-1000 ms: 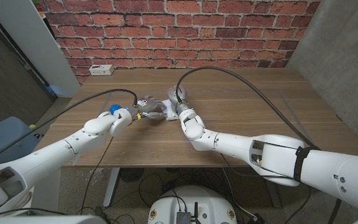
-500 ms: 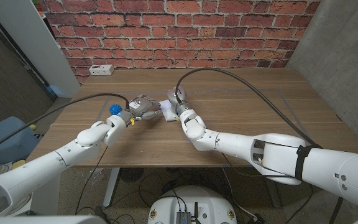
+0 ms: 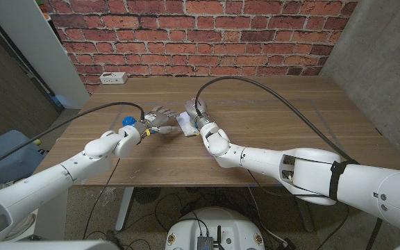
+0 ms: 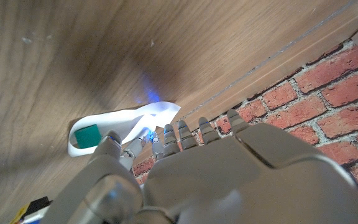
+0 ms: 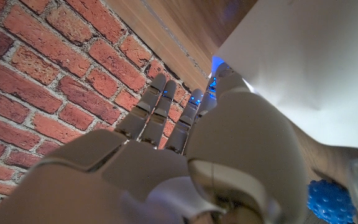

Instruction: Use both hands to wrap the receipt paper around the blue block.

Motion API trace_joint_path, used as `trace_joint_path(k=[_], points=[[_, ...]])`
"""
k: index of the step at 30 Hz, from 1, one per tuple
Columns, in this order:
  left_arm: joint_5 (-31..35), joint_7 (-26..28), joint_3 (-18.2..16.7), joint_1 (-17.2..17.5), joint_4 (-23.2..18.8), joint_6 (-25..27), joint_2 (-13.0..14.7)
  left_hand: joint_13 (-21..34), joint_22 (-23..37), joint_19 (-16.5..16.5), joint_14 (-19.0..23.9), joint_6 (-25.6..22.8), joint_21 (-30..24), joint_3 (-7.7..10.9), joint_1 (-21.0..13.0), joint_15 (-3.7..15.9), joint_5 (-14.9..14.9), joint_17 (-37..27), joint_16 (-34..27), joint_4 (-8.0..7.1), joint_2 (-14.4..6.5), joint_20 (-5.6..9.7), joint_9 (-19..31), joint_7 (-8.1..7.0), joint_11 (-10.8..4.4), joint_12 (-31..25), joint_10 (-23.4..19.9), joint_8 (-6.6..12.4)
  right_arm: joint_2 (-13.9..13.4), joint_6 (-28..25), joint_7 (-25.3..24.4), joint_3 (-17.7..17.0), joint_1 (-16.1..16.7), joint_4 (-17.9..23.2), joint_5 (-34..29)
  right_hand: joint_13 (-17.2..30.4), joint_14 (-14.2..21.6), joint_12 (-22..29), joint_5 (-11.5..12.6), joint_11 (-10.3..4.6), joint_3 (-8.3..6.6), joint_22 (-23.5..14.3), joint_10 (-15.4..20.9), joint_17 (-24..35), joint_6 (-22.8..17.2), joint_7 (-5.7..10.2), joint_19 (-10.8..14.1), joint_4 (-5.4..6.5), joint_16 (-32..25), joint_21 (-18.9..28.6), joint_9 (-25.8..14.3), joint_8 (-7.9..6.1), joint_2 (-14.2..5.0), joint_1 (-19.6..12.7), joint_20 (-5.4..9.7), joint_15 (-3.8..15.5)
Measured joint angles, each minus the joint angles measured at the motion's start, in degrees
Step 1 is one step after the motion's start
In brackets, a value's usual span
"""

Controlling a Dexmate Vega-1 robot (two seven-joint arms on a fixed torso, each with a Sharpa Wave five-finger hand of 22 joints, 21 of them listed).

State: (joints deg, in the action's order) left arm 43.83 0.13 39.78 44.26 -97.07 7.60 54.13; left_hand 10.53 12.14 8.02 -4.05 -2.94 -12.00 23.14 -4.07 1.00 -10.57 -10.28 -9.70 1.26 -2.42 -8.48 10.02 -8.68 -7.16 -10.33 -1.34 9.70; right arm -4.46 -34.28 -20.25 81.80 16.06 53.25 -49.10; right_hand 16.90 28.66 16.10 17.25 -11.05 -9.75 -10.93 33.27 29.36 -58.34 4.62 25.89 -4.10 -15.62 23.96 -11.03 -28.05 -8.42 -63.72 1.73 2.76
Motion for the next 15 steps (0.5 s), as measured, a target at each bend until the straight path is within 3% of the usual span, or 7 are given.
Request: trace_joint_path(k=[10,15], points=[[-0.8,-6.0,1.9,-3.3,2.3,-3.2,-1.4,-0.1,0.0,1.7,-4.5,5.5,0.0,-1.21,1.5,-0.65,-0.5,0.0,0.0,-1.2,0.3,-0.31,-0.2,-2.16,-2.78,0.1,5.4,0.0,0.3,1.0,-1.1,0.0,-0.1,-1.0,0.3,0.0,0.6,-0.2,0.0,-0.1,-0.24,0.0,0.5,0.0,0.0,0.01,0.0,-0.24,0.4,0.0,0.0,0.25,-0.09,0.1,0.0,0.0],[-0.8,-6.6,2.5,-4.4,3.4,-4.8,-1.8,-0.1,0.0,1.7,-5.1,6.9,0.0,-1.33,2.0,-0.77,-0.7,0.1,0.0,-1.54,0.2,-0.31,-0.2,-2.78,-2.96,0.3,6.2,0.0,0.7,1.3,-1.4,0.0,-0.3,-1.7,0.5,0.0,0.6,-0.2,0.0,-0.11,-0.24,0.0,0.5,0.0,0.0,-0.01,0.0,-0.25,0.4,0.0,0.0,0.43,-0.09,0.1,0.0,0.0]])
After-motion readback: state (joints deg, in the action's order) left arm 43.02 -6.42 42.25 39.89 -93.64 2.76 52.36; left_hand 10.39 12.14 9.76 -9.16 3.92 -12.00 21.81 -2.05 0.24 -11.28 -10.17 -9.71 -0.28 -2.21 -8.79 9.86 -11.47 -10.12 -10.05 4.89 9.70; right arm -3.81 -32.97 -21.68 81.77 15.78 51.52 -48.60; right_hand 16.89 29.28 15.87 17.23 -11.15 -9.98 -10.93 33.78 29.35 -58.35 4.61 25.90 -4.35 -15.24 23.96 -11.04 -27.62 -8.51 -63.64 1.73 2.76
